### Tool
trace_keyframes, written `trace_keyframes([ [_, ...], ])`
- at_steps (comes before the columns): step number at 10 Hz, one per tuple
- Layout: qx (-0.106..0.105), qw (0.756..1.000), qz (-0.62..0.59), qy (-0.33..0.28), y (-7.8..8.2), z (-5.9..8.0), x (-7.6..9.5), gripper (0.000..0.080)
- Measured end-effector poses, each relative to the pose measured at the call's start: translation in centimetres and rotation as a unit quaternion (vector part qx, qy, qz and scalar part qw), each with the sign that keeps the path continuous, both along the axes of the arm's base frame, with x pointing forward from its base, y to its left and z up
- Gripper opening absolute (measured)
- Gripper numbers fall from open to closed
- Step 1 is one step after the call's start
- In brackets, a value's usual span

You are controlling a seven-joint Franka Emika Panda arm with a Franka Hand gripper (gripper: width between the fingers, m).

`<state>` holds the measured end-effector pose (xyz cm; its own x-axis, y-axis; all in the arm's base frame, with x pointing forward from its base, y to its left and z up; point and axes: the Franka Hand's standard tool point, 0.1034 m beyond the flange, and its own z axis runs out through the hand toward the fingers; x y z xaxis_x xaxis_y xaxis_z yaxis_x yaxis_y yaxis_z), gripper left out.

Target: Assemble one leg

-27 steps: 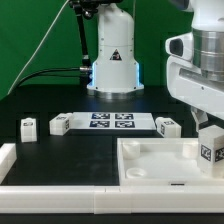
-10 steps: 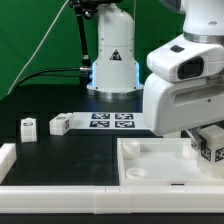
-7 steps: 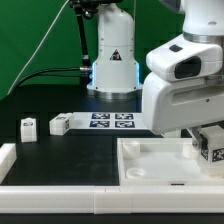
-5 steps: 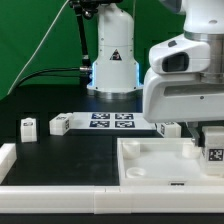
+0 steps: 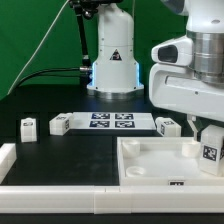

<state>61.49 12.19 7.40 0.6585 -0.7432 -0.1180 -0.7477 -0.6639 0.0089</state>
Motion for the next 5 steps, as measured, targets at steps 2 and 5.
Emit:
trace_keyframes([
  [2, -0.007, 0.996, -0.09, 0.007, 0.05, -0.04, 0.01, 0.0291],
  [5, -0.006, 0.997, -0.077, 0.006, 0.15, -0.04, 0.0, 0.0374],
])
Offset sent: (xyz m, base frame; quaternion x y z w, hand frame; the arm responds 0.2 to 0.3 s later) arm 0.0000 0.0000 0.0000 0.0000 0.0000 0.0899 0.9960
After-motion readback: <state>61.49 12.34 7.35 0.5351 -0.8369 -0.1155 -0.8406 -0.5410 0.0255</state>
